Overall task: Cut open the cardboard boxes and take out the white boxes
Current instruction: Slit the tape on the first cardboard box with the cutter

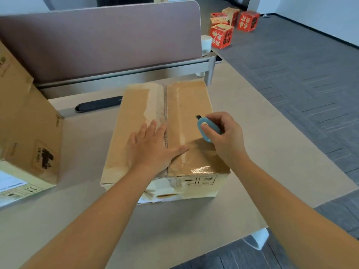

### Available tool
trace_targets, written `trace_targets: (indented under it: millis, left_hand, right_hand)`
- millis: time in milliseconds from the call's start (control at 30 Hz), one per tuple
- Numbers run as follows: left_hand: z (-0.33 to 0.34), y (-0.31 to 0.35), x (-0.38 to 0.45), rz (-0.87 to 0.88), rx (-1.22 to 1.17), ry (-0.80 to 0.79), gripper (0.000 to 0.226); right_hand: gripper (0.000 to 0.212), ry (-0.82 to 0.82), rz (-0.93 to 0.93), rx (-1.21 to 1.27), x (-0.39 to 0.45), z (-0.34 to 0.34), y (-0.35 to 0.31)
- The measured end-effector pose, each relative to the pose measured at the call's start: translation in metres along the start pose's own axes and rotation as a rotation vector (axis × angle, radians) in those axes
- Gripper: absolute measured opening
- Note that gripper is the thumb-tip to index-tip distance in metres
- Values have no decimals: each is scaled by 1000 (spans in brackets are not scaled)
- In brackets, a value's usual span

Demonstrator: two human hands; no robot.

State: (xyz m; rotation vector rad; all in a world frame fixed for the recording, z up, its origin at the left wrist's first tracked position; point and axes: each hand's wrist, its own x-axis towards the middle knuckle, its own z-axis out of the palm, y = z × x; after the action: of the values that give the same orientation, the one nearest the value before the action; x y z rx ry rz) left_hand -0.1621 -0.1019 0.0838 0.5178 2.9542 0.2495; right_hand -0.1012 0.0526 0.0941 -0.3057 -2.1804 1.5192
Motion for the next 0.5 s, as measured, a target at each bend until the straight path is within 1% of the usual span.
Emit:
trace_targets:
  millis: [67,167,233,300,400,500]
  left_hand:
    - [2,19,-1,-72,-33,0,93]
    - [4,55,0,-166,-112,-27,92]
    - [6,79,2,-211,-143,-38,92]
    - [6,101,5,-237,-169,-55,93]
    - [-1,126,8,-215,-340,-118,90]
    - [-6,131,3,-106,-529,-189,82]
  right_hand:
    - [17,26,10,3,-3,-15,1]
    - [19,127,25,52,-12,-41,3]
    - [24,173,49,106,-19,-58,5]
    - [26,207,85,137,-25,-74,7]
    - [16,263,163,116,-32,-90,15]
    - [15,319,263,91,-36,-96,26]
